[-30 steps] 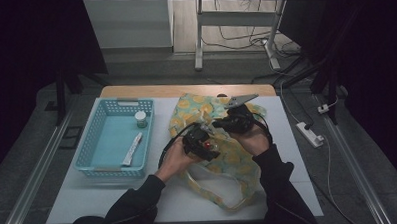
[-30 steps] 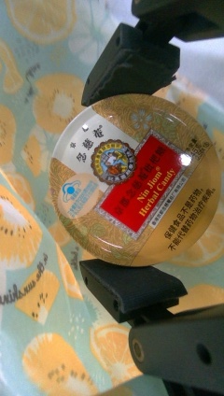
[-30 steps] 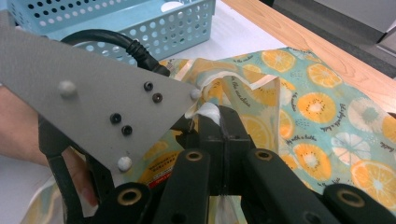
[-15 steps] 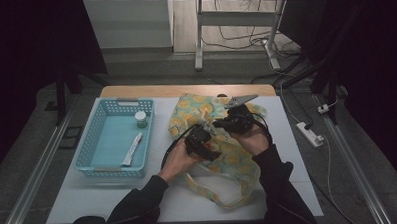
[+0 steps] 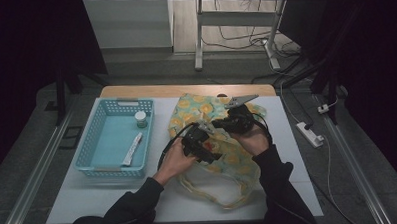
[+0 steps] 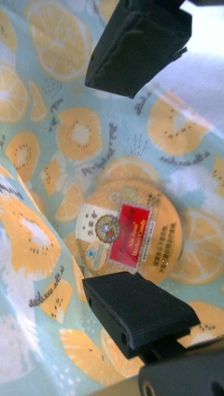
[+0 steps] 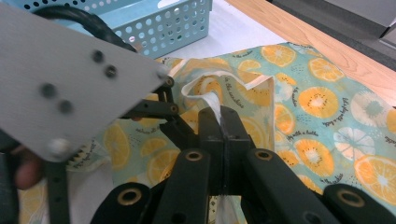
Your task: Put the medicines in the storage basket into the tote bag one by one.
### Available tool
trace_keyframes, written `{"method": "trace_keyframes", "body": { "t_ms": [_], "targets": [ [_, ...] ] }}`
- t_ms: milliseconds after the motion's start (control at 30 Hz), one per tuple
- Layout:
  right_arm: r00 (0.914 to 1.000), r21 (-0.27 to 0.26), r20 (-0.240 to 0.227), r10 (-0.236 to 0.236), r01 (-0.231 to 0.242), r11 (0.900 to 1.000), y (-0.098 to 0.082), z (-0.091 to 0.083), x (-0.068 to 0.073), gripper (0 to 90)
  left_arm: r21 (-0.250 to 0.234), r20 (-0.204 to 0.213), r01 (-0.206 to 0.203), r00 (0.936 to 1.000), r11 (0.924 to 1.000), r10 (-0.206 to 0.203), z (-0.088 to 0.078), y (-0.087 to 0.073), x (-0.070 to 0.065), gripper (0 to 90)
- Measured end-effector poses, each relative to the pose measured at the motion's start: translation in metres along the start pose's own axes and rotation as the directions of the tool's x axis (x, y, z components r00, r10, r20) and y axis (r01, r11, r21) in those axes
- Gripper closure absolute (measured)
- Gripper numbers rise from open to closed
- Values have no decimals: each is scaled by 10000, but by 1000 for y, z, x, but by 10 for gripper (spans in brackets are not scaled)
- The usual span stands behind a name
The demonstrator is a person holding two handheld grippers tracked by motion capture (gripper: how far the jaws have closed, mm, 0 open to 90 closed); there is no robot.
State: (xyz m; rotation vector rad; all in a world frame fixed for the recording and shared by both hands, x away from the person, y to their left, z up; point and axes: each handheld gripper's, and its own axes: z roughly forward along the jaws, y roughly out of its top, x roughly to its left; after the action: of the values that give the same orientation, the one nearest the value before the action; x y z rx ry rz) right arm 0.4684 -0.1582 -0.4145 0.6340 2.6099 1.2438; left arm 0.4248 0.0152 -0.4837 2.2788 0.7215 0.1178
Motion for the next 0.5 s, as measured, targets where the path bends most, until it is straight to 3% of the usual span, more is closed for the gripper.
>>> {"method": "trace_keyframes", "body": {
  "t_ms": [167, 300, 500],
  "targets": [
    [9999, -129, -164, -30, 28, 9999, 1, -2, 1, 893, -283, 261, 0, 9997, 9996, 8, -11, 0, -6, 47],
    [9997, -162, -235, 18, -22, 9999, 1, -2, 2, 893, -147, 281, -236, 9993, 9996, 240, -18, 1, -13, 31],
    [9997, -148, -261, 10, -14, 9999, 1, -2, 2, 892, -187, 666, -74, 9977, 9998, 86, -24, -5, -15, 0]
  ]
}}
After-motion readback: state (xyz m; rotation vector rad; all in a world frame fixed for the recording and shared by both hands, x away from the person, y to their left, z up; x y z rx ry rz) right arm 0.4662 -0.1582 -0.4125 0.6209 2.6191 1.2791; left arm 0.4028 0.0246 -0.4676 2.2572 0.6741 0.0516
